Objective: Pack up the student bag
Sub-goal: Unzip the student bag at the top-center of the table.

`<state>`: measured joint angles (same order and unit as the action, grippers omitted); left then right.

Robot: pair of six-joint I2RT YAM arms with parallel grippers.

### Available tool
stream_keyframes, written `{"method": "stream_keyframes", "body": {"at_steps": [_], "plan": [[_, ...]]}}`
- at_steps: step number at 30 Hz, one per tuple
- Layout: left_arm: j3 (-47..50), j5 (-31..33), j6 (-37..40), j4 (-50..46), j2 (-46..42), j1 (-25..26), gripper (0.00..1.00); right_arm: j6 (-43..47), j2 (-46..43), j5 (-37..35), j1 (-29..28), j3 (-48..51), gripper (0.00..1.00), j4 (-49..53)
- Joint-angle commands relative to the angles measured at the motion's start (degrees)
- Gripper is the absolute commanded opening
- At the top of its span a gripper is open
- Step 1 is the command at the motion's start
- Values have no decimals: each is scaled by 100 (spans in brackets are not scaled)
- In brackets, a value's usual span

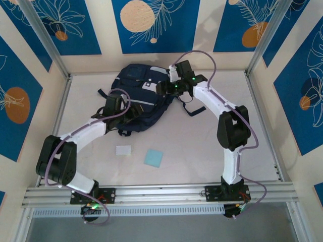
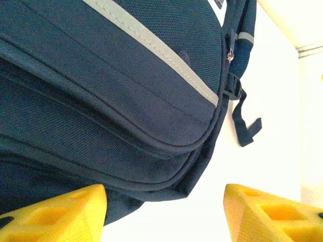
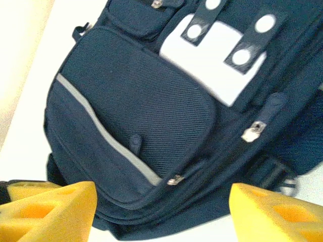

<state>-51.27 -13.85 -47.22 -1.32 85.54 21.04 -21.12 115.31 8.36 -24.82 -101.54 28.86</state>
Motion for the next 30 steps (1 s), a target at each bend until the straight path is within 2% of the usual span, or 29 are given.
{"method": "stream_keyframes", "body": {"at_steps": [1,6,9,13,18,21,26,30], "plan": [[2,353,678,-486,-45,-94,59,-498,407,121,-109,-244,72,-162],[203,486,872,-202,358,-148,44,-841,963,5,-179,-695,73,-241],[242,317,862,29,711,-161,38,-1117,1259,42,-181,-894,72,-233],[257,72,811,340,1043,-161,33,-1224,1470,436,-257,-940,70,-335],[326,-63,747,702,1251,-153,32,-1404,1392,948,-525,-474,69,-522],[406,-151,629,999,1294,-141,32,-1738,1144,1256,-654,136,67,-920],[381,-247,524,1242,1451,-144,32,-2084,513,1460,-962,931,66,-1197],[306,-319,477,1337,1545,-152,33,-2079,170,1502,-1154,1121,66,-1041]]}}
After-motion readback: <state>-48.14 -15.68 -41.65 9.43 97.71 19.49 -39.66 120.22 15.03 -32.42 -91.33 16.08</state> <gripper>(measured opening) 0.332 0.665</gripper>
